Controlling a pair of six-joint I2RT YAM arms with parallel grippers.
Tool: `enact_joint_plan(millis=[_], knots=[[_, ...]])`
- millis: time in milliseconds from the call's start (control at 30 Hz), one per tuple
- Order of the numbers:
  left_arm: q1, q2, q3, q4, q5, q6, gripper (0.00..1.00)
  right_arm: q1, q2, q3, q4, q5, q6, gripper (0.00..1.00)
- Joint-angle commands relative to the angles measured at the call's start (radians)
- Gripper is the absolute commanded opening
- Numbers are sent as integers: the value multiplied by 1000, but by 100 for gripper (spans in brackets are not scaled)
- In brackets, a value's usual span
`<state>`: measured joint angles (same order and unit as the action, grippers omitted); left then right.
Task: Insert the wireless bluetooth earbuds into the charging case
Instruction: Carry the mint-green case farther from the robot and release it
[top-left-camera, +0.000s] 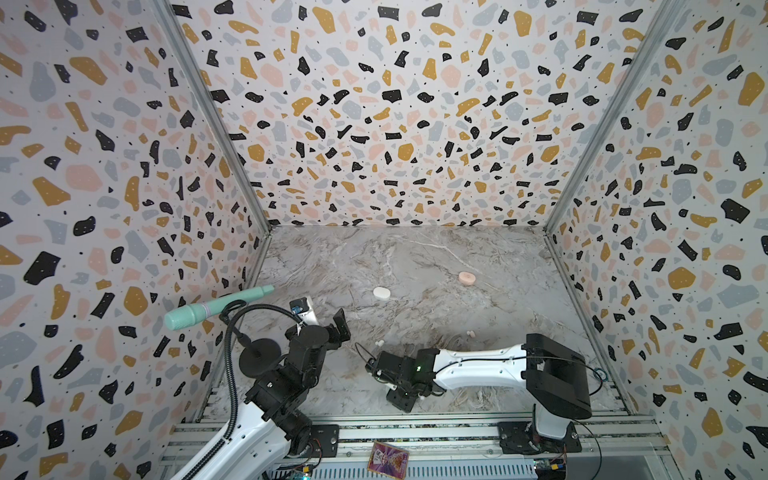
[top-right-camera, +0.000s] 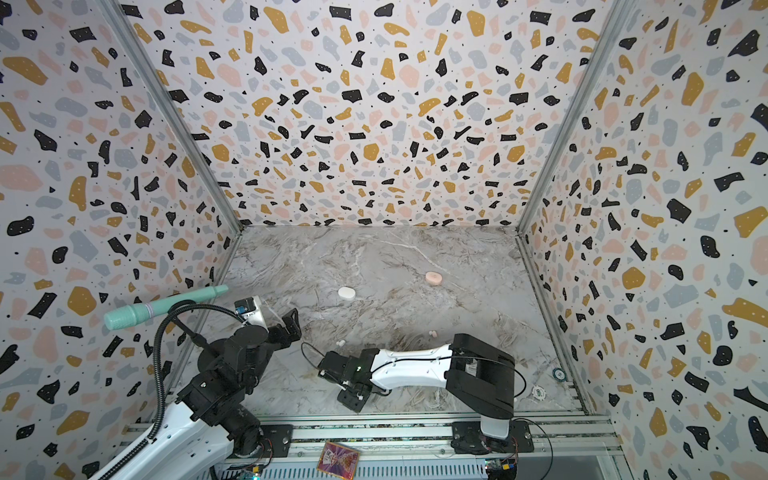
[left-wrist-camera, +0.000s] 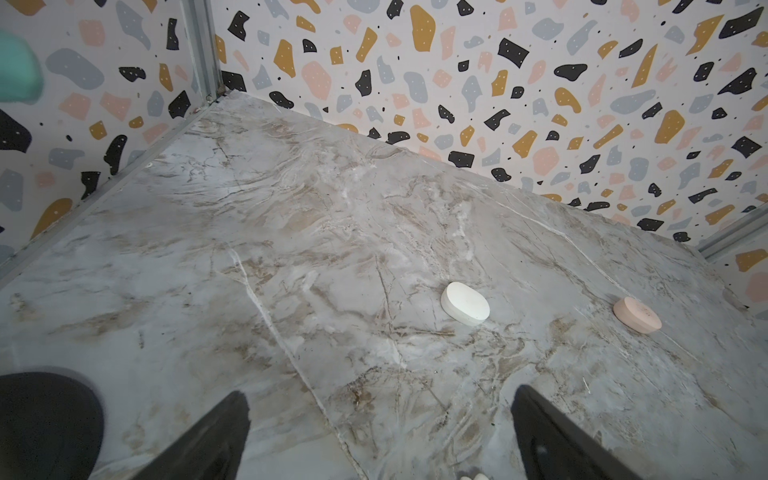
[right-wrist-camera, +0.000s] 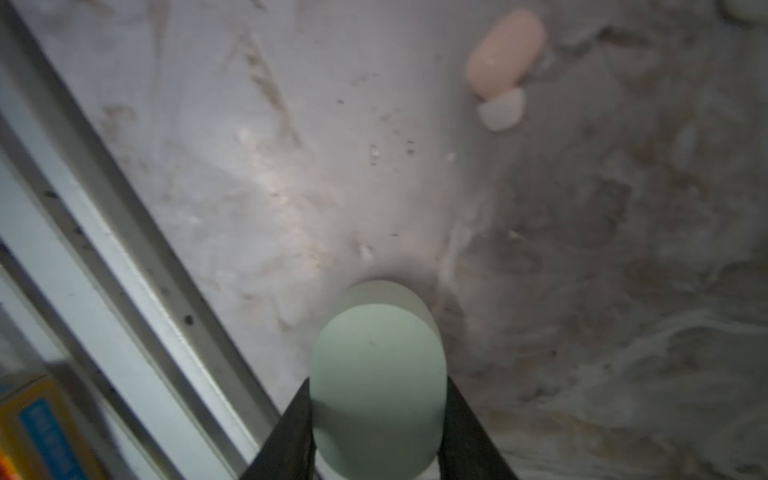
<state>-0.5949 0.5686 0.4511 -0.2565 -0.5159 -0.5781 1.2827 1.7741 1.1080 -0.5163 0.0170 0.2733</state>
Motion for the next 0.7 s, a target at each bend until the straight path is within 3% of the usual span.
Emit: enact_joint_plan(millis=[0, 400, 667], knots=[[6, 24, -13, 83, 50, 53, 100, -76, -59, -46, -32, 56, 11, 34], [6, 155, 10, 196, 179, 156, 100, -459, -260, -127, -60, 132, 7, 31], [6, 213, 24, 243, 231, 223, 100, -782, -326, -196, -73, 123, 12, 31]])
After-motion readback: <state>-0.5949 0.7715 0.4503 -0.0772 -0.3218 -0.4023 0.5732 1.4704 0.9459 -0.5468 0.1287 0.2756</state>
